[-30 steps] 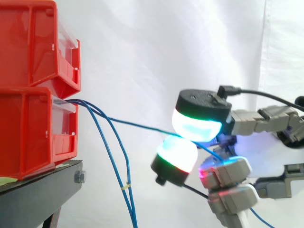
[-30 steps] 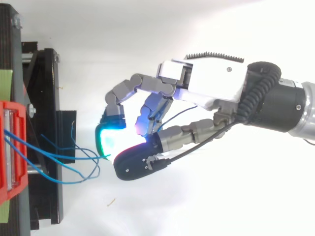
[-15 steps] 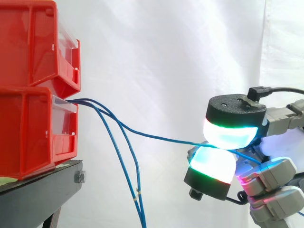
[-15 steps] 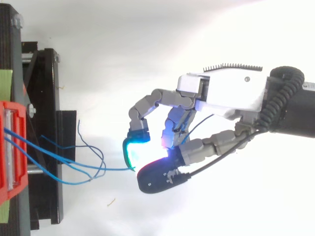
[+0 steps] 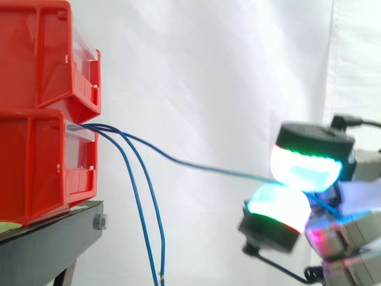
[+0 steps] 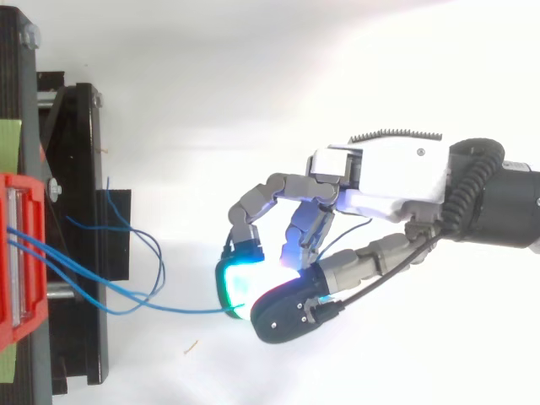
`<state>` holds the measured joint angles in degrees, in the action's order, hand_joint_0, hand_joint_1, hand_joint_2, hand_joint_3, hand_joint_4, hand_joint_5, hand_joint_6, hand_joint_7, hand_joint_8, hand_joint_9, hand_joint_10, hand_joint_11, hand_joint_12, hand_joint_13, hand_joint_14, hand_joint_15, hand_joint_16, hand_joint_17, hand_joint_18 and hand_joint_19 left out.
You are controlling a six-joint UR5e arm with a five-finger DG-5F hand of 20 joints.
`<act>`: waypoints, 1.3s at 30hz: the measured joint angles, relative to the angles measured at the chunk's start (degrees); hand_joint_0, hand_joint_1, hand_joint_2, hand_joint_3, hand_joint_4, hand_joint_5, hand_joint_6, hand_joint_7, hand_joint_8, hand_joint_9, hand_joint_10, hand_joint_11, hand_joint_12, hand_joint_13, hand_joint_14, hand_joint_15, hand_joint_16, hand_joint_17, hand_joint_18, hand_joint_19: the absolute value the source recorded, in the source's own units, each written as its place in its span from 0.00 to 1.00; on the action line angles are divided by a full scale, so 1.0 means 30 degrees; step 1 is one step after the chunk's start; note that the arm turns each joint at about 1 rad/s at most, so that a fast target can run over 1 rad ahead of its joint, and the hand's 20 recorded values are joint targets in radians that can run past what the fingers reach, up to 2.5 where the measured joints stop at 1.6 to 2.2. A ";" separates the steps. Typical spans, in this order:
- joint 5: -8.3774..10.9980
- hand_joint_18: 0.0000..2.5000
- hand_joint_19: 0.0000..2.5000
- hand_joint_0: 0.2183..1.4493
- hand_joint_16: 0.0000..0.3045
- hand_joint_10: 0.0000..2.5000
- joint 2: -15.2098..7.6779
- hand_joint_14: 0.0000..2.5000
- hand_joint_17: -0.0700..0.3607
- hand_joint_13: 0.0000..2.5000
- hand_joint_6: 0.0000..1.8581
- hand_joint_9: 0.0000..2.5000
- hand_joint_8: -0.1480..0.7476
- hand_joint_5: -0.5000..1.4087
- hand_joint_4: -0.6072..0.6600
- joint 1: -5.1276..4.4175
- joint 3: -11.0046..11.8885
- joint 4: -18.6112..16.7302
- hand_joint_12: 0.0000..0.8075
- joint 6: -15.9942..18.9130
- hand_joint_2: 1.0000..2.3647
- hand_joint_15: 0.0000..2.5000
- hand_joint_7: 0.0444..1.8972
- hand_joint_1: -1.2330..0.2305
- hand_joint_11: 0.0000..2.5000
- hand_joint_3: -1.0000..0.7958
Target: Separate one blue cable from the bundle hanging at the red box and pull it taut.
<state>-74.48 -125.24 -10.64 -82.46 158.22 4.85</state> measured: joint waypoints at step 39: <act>0.0011 0.43 0.36 0.35 0.18 0.19 -0.0003 0.01 0.45 0.52 0.50 0.46 0.51 0.17 0.32 -0.0073 -0.0081 -0.2056 0.47 -0.0767 0.00 0.58 0.69 0.33 0.58 0.59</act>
<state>-74.45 -125.25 -10.86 -82.70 152.05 2.55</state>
